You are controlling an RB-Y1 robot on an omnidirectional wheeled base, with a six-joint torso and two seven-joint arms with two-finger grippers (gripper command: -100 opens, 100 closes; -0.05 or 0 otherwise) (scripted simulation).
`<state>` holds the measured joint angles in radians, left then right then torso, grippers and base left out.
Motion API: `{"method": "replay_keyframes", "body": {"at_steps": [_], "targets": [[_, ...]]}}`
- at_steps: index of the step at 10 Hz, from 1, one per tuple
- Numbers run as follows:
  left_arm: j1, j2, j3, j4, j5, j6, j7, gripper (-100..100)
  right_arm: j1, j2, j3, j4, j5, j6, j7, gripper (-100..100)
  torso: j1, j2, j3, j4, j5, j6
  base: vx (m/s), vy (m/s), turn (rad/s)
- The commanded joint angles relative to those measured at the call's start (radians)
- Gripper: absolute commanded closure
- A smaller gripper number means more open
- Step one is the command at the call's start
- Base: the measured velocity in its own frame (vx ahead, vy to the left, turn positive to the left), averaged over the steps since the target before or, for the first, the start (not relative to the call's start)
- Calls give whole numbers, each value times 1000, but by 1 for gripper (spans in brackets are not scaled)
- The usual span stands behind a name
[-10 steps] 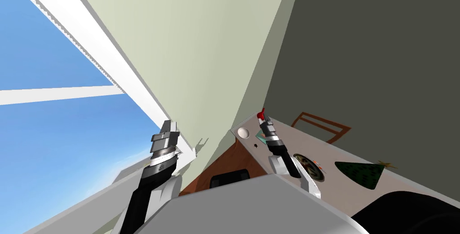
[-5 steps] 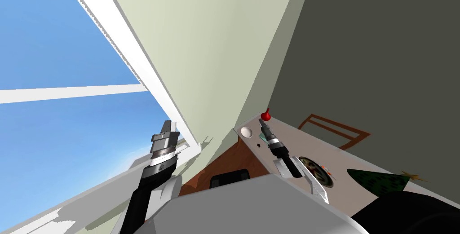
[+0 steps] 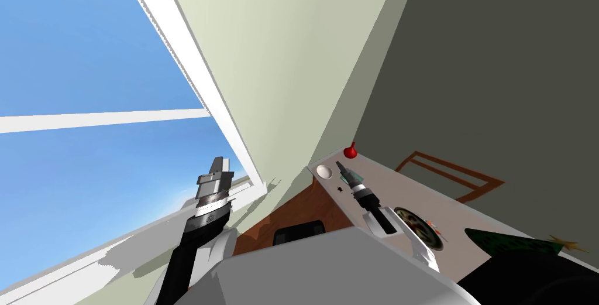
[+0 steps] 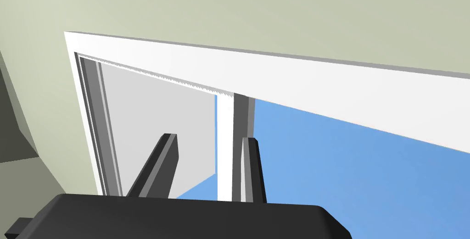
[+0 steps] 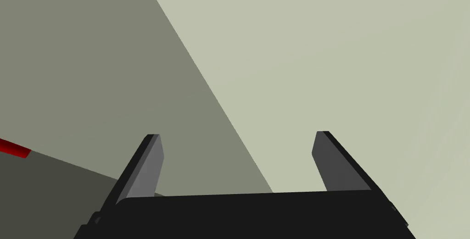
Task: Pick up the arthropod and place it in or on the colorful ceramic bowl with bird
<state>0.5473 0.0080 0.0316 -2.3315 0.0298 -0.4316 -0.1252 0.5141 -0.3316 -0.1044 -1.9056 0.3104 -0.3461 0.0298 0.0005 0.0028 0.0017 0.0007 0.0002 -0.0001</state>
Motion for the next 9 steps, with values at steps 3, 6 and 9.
{"method": "replay_keyframes", "body": {"at_steps": [3,6,9], "targets": [[0,0,0,0,0,0,0,0,-10,-62,-11,103,102,6,56,-100,0,0,0,0,0,0,-41,24,116],[0,0,0,0,0,0,0,0,-12,-106,-20,184,186,6,95,-100,0,0,0,0,0,0,-40,24,141],[0,0,0,0,0,0,0,0,-17,-146,-27,266,259,4,130,-100,-1,-1,0,0,0,0,-31,14,155]]}}
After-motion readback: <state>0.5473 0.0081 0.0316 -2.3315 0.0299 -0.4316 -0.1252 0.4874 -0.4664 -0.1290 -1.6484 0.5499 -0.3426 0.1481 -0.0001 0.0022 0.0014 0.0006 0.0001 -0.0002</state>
